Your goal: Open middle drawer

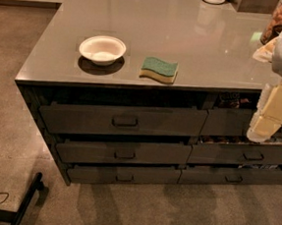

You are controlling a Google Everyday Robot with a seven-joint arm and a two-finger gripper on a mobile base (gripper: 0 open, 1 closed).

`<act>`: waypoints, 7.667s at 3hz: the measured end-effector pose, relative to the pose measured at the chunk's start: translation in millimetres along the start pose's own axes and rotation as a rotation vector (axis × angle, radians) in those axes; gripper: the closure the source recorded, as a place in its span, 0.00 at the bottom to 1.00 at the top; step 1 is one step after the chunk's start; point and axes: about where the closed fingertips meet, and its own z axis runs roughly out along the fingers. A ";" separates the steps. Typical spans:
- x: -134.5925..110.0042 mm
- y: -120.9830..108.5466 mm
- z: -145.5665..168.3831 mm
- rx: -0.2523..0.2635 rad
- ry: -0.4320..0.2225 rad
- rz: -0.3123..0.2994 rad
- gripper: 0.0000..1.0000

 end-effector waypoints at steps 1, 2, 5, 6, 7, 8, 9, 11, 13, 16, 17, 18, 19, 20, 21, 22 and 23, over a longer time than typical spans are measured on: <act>-2.2 4.0 7.0 -0.005 -0.014 -0.007 0.00; -5.2 21.8 40.1 -0.033 -0.070 -0.014 0.00; 1.3 79.6 185.9 -0.090 -0.155 -0.010 0.00; -0.6 86.9 203.3 -0.101 -0.186 -0.045 0.00; -3.8 98.9 251.5 -0.116 -0.236 -0.102 0.00; -11.5 98.6 315.3 -0.116 -0.279 -0.153 0.00; -11.4 103.0 412.2 -0.171 -0.275 -0.148 0.00; -9.5 99.8 431.8 -0.180 -0.273 -0.141 0.00; -10.4 63.0 495.3 -0.165 -0.280 -0.136 0.00; -29.8 19.6 548.3 -0.100 -0.349 -0.135 0.00; -40.3 10.9 562.7 -0.097 -0.374 -0.148 0.00; -50.7 4.0 573.7 -0.095 -0.394 -0.163 0.00; -66.3 -5.8 590.6 -0.066 -0.441 -0.183 0.00; -65.9 -7.1 601.6 -0.064 -0.430 -0.182 0.00; -62.8 -7.0 612.0 -0.067 -0.400 -0.187 0.00; -59.9 -8.7 622.9 -0.066 -0.366 -0.197 0.00; -57.0 -8.9 633.5 -0.082 -0.321 -0.218 0.00</act>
Offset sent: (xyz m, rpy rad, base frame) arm -0.0129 0.0311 -0.1177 0.1566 0.0497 0.0573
